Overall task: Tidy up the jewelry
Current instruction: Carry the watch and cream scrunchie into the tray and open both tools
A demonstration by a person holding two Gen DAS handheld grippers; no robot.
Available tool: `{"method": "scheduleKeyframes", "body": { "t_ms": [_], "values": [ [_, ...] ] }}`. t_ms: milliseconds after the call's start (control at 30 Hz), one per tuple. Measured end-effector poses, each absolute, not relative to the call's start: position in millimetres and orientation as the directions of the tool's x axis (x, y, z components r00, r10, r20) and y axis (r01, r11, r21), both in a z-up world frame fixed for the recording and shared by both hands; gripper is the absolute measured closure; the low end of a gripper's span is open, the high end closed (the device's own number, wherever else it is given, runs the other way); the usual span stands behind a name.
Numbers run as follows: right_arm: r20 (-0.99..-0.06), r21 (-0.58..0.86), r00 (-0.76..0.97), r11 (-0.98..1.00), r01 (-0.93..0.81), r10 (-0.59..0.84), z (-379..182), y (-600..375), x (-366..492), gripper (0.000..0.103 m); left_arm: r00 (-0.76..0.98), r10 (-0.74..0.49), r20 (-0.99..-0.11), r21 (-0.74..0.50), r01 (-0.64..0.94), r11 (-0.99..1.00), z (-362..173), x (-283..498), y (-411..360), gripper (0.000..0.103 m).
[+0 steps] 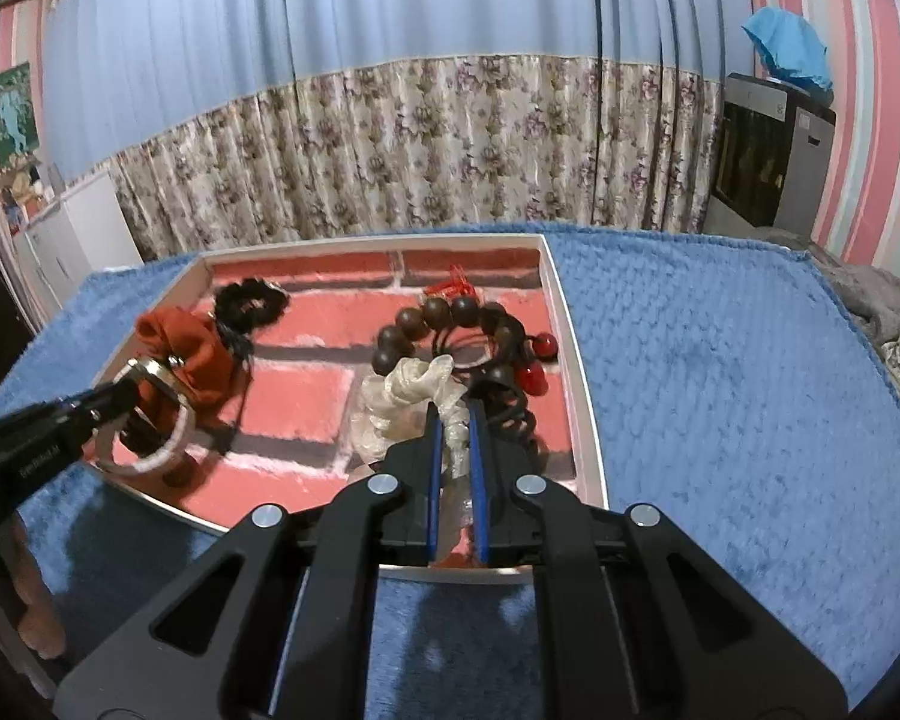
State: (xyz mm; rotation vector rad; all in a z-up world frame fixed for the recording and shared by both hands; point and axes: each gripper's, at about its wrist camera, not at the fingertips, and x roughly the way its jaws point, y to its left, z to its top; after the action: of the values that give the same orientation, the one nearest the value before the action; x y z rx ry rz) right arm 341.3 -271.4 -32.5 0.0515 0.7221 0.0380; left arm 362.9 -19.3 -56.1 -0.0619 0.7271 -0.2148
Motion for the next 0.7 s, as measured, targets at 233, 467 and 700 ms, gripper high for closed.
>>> {"method": "scheduleKeyframes", "body": {
  "t_ms": [233, 467, 700],
  "values": [
    [-0.681, 0.047, 0.731, 0.999, -0.024, 0.05, -43, -269, 338, 0.094, 0.737, -0.175, -0.653, -0.083, 0.161, 0.984, -61, 362, -19, 0.095],
    [-0.693, 0.042, 0.721, 0.999, -0.009, 0.036, -51, -273, 340, 0.093, 0.74, -0.151, -0.655, -0.062, 0.146, 0.987, -67, 361, -12, 0.092],
    [-0.7, 0.047, 0.714, 0.999, -0.004, 0.036, -53, -277, 341, 0.09, 0.739, -0.143, -0.659, -0.052, 0.145, 0.988, -69, 359, -12, 0.092]
  ]
}}
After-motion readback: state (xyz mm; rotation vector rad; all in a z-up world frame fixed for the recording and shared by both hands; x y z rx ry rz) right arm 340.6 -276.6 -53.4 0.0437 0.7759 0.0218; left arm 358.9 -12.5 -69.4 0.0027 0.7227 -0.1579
